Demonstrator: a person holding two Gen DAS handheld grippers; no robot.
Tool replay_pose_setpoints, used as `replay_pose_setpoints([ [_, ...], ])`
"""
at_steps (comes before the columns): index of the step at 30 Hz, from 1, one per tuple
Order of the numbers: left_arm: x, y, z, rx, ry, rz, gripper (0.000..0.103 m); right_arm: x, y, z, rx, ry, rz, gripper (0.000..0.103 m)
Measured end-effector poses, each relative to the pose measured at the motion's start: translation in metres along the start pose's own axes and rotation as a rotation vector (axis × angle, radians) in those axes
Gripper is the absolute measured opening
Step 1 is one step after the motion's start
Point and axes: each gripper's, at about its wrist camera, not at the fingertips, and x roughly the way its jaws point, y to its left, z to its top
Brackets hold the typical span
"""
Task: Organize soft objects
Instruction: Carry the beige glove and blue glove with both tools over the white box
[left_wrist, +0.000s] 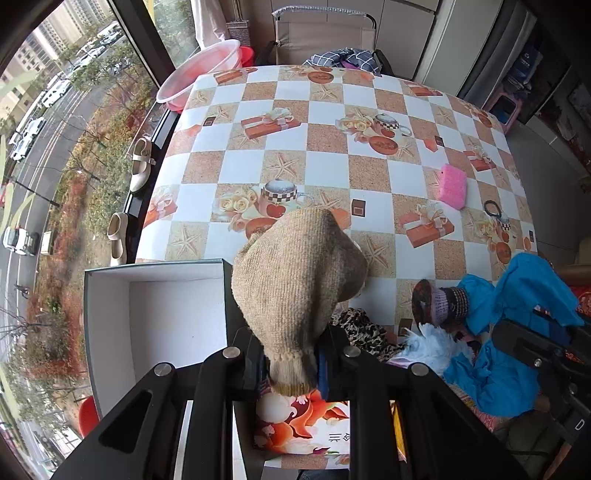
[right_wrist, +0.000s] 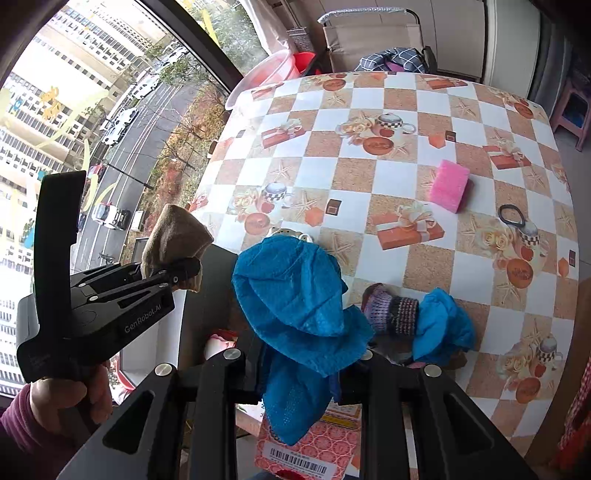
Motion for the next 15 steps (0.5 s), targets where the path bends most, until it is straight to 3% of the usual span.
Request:
replay_pose_setpoints([
  [15, -0.009, 0.076, -0.035, -0.152, -0.012, 0.004, 0.022, 0.026, 0.084, 0.0, -0.149, 0.045, 0.017, 0.026],
])
